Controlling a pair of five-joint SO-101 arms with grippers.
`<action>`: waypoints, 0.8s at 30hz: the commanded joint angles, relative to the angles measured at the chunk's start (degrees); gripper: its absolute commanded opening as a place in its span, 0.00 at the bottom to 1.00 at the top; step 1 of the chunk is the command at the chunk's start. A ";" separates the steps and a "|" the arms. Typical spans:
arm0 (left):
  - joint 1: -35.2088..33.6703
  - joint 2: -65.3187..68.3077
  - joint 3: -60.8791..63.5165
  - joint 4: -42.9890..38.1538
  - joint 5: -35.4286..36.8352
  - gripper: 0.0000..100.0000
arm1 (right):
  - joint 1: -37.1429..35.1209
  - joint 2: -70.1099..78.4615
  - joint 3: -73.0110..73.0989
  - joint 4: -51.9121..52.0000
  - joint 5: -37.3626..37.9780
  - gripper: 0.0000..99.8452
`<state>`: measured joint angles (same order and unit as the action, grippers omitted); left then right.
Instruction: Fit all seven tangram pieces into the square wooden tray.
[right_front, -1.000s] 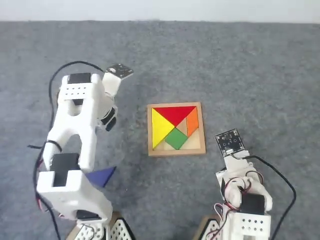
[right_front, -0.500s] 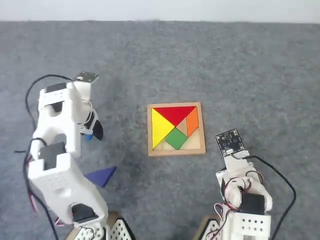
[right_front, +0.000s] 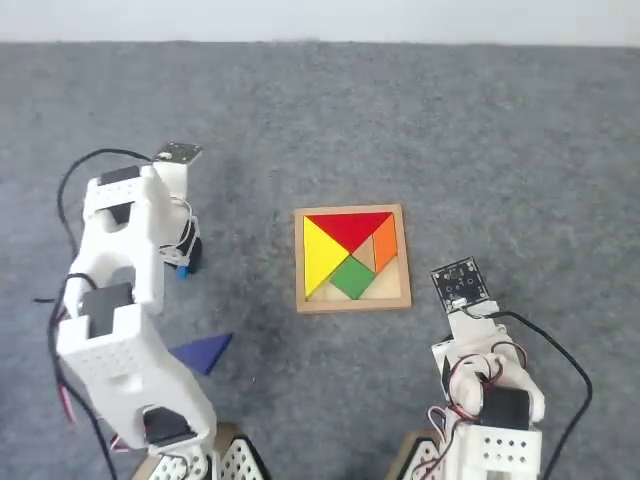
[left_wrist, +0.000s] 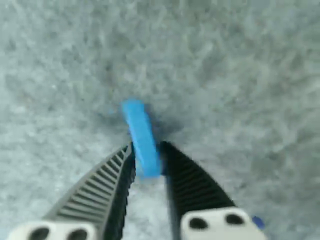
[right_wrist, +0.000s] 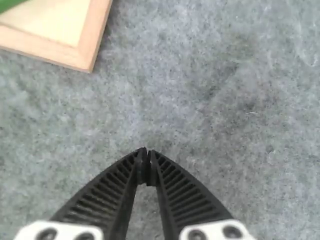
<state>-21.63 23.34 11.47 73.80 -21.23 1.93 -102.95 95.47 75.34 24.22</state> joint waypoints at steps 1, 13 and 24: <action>-0.18 -0.18 -3.03 -0.09 0.79 0.01 | -0.22 -0.92 0.97 0.04 0.44 0.01; 17.85 -12.48 -7.43 12.75 -0.79 0.01 | -0.22 -0.92 0.97 0.04 0.44 0.01; 41.05 -23.74 14.11 -2.46 -9.14 0.01 | -0.22 -0.92 0.97 0.04 0.44 0.01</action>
<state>13.19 2.07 21.23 77.41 -26.24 1.93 -102.95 95.47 75.34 24.22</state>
